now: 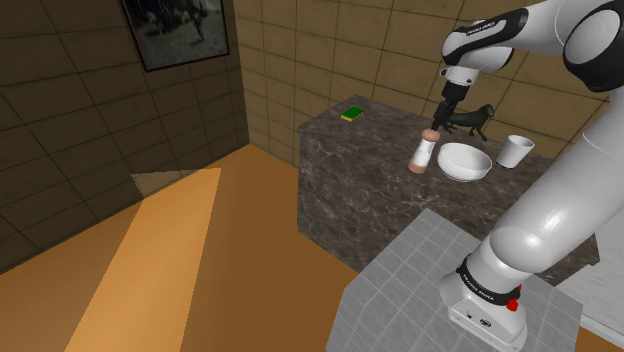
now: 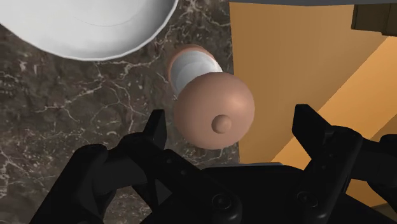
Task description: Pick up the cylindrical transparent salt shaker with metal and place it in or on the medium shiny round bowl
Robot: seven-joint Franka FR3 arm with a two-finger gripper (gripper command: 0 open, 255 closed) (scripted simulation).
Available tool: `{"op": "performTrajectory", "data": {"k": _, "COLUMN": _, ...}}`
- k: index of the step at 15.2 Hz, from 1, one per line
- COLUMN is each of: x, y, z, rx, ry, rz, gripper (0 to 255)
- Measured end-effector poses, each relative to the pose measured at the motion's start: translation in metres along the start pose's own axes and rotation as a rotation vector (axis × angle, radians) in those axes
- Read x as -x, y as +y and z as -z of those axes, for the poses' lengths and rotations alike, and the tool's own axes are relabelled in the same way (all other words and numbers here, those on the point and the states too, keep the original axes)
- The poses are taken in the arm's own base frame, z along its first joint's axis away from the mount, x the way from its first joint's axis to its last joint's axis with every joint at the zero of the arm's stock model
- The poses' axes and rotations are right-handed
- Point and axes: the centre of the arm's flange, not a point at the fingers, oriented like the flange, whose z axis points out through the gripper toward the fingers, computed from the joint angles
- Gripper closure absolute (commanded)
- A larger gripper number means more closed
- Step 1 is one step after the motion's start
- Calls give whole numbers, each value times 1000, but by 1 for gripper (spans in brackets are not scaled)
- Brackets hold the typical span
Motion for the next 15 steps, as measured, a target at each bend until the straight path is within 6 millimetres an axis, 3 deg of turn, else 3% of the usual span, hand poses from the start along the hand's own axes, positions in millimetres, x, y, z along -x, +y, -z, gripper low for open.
{"op": "performTrajectory", "data": {"k": 7, "x": -1, "y": 7, "z": -35, "rx": 0, "ry": 2, "rz": 4, "gripper": 0}}
{"op": "performTrajectory", "data": {"k": 13, "x": 0, "y": 8, "z": -39, "rx": 0, "ry": 2, "rz": 4, "gripper": 0}}
{"op": "performTrajectory", "data": {"k": 14, "x": 0, "y": 8, "z": -39, "rx": 0, "ry": 2, "rz": 4, "gripper": 255}}
{"op": "performTrajectory", "data": {"k": 15, "x": 0, "y": 8, "z": -39, "rx": 1, "ry": 2, "rz": 4, "gripper": 255}}
